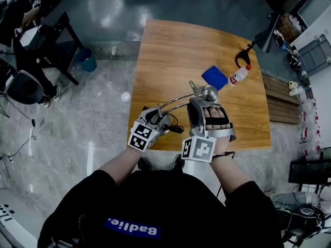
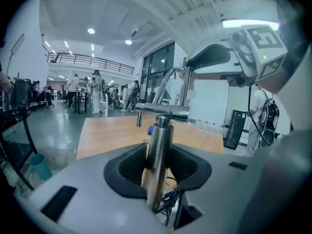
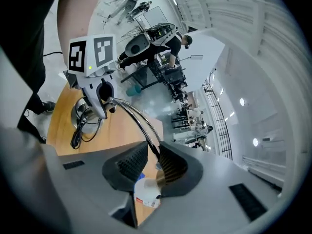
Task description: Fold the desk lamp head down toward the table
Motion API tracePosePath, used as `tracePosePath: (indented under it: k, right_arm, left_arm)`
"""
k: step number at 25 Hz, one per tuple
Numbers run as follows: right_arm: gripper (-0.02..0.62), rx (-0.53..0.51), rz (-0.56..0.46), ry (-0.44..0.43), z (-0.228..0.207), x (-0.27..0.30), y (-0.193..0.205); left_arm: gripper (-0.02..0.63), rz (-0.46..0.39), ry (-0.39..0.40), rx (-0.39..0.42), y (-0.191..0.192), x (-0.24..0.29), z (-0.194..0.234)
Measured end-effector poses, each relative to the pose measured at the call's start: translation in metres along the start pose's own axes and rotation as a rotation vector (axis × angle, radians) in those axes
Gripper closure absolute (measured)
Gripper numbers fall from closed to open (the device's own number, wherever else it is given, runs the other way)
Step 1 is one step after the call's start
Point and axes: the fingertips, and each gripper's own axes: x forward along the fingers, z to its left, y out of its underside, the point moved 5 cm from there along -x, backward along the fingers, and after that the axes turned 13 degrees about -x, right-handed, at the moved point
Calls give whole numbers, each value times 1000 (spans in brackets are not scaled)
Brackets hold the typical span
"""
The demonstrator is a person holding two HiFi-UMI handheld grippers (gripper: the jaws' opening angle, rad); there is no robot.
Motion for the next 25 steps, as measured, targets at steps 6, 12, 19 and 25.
tracePosePath:
  k: [6, 12, 19, 25]
  right_arm:
    - [530, 171, 3, -97, 27, 16, 20]
    - [559, 317, -21, -245, 80, 45, 26]
    - [561, 574, -107, -337, 112, 67, 19]
    - [561, 702, -157, -379, 126, 76, 12]
  left_arm:
    - [468, 3, 6, -20, 2, 2, 0]
    - [468, -10, -4, -24, 3, 0, 1]
    - [468, -22, -15, -38, 2, 1, 1]
    - [468, -39, -23, -47, 2, 3, 0]
